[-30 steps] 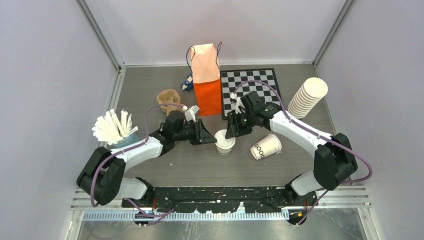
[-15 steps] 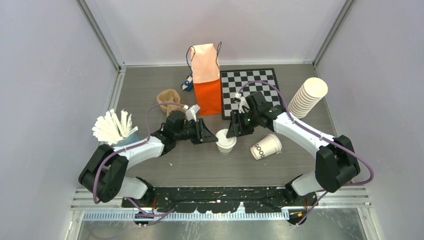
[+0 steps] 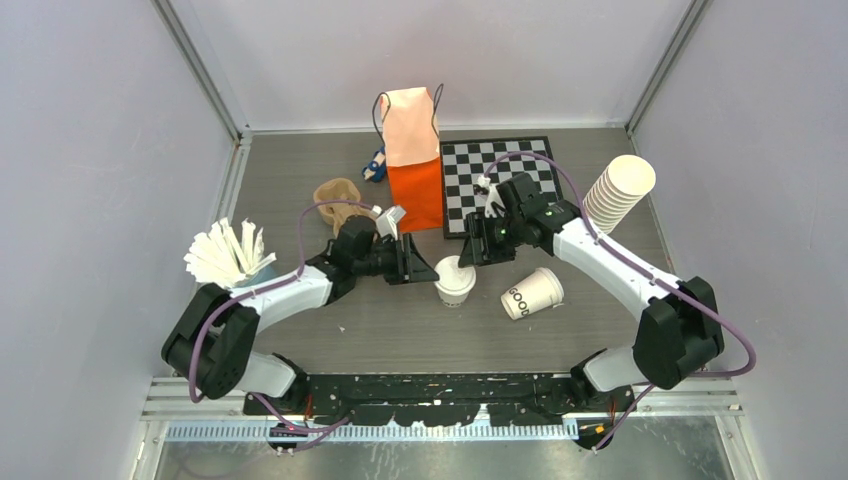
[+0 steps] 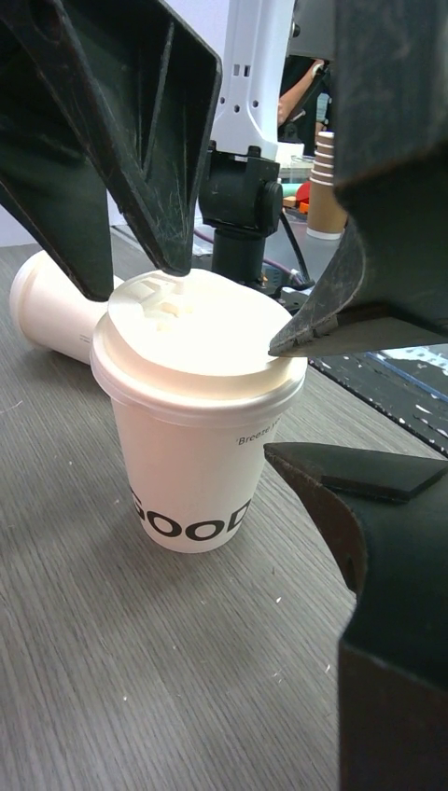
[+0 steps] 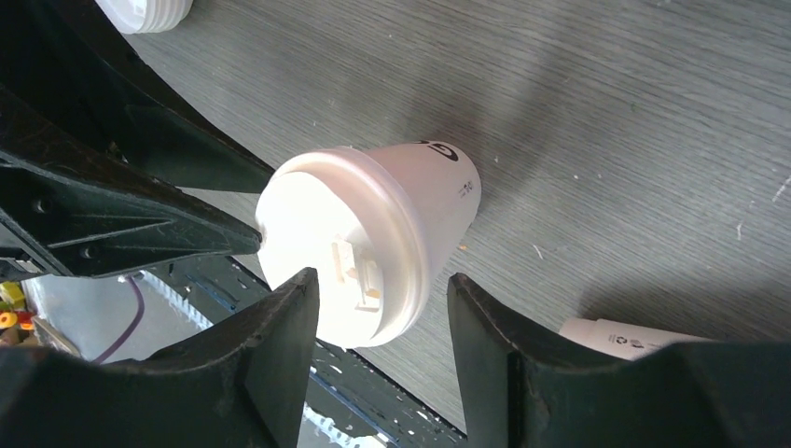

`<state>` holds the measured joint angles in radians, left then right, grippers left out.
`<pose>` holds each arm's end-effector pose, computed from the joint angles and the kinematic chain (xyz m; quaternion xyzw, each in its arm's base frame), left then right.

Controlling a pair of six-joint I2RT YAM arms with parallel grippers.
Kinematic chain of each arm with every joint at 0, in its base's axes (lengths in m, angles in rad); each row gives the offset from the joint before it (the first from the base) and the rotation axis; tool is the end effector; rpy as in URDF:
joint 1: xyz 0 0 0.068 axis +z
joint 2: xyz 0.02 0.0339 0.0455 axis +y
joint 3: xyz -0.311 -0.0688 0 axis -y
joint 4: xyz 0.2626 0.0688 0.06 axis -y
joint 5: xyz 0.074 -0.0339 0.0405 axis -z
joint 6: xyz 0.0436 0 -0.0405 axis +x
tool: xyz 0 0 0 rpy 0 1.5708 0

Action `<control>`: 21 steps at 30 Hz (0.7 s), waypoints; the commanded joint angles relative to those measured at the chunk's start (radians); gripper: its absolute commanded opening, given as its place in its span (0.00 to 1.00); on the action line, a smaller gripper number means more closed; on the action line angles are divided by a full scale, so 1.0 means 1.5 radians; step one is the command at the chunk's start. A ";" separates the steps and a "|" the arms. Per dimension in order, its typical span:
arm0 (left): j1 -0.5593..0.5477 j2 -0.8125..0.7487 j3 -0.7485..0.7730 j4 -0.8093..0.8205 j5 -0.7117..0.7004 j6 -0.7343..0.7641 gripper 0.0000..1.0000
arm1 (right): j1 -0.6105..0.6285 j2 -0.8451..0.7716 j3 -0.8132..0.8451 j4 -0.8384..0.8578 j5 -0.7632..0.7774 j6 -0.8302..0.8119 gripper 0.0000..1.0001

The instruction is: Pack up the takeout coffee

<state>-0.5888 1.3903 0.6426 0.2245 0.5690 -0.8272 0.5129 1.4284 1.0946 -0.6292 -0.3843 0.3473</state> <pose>0.2310 -0.1825 0.2296 0.0406 0.8419 -0.4968 0.2066 0.2612 0.1659 0.2981 -0.1344 0.9287 0.2881 0.1910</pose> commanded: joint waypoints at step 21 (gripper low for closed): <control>-0.004 0.028 0.014 -0.038 -0.032 0.032 0.37 | -0.002 -0.028 -0.023 0.033 -0.020 0.023 0.34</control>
<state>-0.5900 1.4082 0.6582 0.2214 0.5728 -0.8257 0.5129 1.3811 1.0977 -0.6289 -0.3962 0.3653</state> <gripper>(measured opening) 0.379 0.353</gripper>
